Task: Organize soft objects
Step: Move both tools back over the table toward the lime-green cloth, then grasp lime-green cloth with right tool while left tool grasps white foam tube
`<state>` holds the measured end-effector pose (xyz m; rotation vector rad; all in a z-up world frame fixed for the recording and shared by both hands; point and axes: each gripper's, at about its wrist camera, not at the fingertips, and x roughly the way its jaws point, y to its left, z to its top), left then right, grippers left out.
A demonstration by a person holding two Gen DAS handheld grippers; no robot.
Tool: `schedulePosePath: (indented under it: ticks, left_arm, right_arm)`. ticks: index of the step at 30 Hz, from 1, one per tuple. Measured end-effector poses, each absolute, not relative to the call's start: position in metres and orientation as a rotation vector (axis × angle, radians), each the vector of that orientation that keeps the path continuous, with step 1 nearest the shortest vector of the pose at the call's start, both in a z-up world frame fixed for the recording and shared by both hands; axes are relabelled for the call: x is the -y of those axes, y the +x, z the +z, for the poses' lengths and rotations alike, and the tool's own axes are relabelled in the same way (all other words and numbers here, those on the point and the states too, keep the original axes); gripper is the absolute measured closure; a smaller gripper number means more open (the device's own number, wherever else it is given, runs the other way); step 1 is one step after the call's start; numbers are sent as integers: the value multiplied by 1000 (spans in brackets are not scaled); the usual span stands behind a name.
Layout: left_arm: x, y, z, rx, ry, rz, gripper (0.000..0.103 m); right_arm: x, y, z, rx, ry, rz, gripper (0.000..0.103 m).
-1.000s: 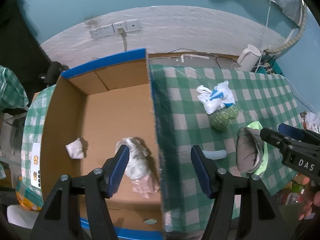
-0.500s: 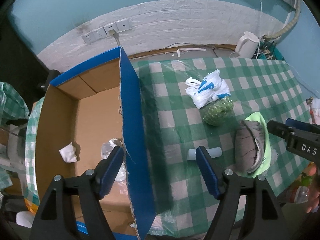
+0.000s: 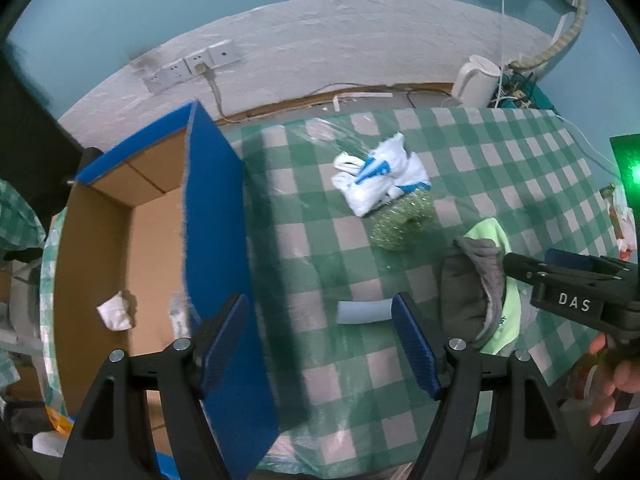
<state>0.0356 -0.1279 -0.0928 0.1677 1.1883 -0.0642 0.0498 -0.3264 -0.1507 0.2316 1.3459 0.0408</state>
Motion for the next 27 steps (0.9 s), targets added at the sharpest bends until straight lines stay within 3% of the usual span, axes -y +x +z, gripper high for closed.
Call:
schedulePosePath:
  ticks: [11,17,20,27]
  left_arm:
    - [147,43,-120,-1253,149,-107,28]
    - [153,43,-125,-1268,162,-113,28]
    - [155,43,-126,-1270,169,-115,28]
    - [157,42,-128,-1275,180,-116,28]
  right_arm:
    - [333,49,-171,-1393,269,57,37]
    - [333,47,-167,-1382,304,120,81]
    - [334,47,-166,-1379,312,127,91]
    - [346,46,-153,-1334,301,102,93]
